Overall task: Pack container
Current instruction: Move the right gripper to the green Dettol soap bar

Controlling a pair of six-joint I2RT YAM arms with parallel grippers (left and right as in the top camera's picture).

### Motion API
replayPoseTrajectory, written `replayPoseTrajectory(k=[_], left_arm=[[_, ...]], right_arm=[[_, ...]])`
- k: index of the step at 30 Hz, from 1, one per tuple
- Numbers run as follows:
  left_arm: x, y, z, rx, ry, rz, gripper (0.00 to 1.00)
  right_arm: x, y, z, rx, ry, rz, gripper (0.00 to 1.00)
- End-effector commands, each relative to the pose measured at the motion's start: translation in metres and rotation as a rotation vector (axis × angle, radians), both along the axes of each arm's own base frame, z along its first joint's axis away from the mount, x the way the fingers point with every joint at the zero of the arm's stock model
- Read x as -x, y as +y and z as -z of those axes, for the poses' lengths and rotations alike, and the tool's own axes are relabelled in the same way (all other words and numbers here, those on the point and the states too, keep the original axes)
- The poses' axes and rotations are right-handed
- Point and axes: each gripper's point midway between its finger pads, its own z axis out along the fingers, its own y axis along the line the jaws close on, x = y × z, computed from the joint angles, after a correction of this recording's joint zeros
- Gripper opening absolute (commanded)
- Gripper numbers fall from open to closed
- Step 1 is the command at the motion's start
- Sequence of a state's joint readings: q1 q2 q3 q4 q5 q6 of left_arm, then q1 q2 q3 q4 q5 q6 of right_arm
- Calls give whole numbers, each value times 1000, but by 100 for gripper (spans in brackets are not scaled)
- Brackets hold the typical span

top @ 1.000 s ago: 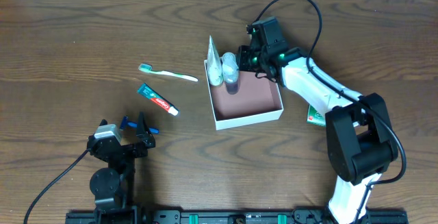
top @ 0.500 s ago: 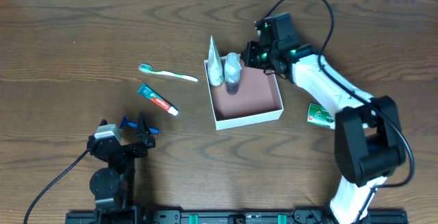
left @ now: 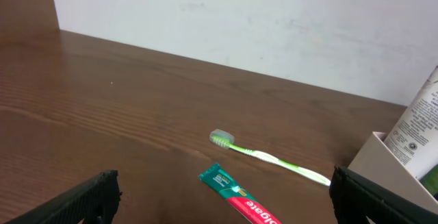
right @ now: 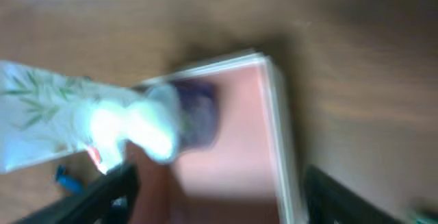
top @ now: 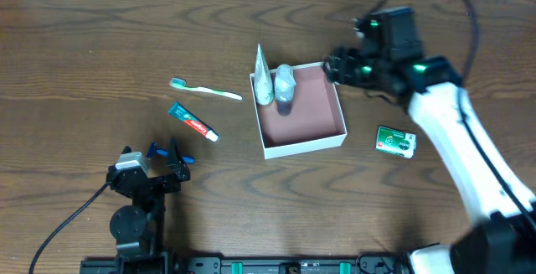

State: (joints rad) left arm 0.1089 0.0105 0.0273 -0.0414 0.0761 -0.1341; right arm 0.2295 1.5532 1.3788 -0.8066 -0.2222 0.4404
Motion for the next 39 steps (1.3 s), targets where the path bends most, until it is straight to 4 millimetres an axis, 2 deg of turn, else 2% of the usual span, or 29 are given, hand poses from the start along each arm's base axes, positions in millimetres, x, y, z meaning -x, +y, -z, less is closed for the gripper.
replayPoseTrajectory(k=[1, 2, 4, 6, 13, 17, 21, 29, 34, 39], left_arm=[[0, -2, 15, 12, 38, 13, 98], [0, -2, 15, 12, 38, 13, 98], [0, -2, 15, 12, 38, 13, 98], [0, -2, 15, 12, 38, 13, 98], [0, -2, 15, 12, 38, 13, 98], [0, -2, 15, 12, 38, 13, 98], [0, -2, 15, 12, 38, 13, 98], [0, -2, 15, 12, 38, 13, 98], [0, -2, 15, 12, 38, 14, 98], [0, -2, 15, 12, 38, 13, 98]], right_arm=[[18, -52, -8, 140, 21, 121, 95], [28, -64, -6, 170, 55, 150, 98], [48, -91, 2, 231, 142, 233, 99], [63, -109, 11, 262, 220, 283, 99], [86, -133, 61, 273, 351, 356, 99], [89, -134, 90, 259, 360, 360, 99], [92, -134, 110, 262, 357, 354, 99], [84, -128, 145, 289, 249, 192, 99], [79, -123, 160, 310, 179, 71, 99], [74, -123, 164, 338, 136, 17, 99]])
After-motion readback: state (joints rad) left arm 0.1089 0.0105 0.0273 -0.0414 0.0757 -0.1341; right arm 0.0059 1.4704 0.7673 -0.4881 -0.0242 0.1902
